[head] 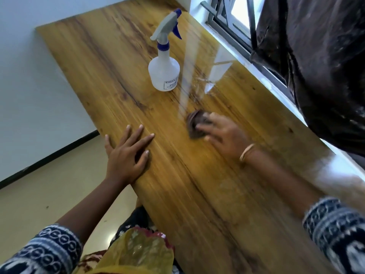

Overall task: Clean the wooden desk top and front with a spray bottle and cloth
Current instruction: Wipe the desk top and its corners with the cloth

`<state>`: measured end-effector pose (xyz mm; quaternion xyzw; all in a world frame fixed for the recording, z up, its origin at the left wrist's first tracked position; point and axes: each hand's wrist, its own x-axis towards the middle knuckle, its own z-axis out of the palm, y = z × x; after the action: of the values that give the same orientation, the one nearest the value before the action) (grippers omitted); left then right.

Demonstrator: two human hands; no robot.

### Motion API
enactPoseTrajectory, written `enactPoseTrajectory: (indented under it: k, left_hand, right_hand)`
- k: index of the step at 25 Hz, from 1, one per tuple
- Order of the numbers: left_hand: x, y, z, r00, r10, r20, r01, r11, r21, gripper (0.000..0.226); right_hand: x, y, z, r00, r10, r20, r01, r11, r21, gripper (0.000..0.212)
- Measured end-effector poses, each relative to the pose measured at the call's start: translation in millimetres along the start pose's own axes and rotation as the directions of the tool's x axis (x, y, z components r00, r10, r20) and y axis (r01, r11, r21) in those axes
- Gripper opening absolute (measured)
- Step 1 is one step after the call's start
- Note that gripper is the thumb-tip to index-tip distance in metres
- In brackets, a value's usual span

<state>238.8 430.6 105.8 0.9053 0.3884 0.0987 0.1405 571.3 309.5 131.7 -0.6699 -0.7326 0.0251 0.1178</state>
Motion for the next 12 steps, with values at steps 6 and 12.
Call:
enactPoseTrajectory:
  k: [6,12]
  left_hand:
    - [4.1,9.7,-7.6,0.994,0.093,0.05,-0.097,0.991,0.091,0.054]
    - [93.8,102.2,-3.7,0.949,0.244,0.201,-0.226,0.968,-0.11,0.082]
  right_hand:
    - [38.1,108.0,-17.7,0.63,0.759,-0.165,-0.755,0.649,0.1,0.048]
    - [-8.1,6.1,5.3,0.963,0.267,-0.041,-0.268,0.963,-0.032,0.045]
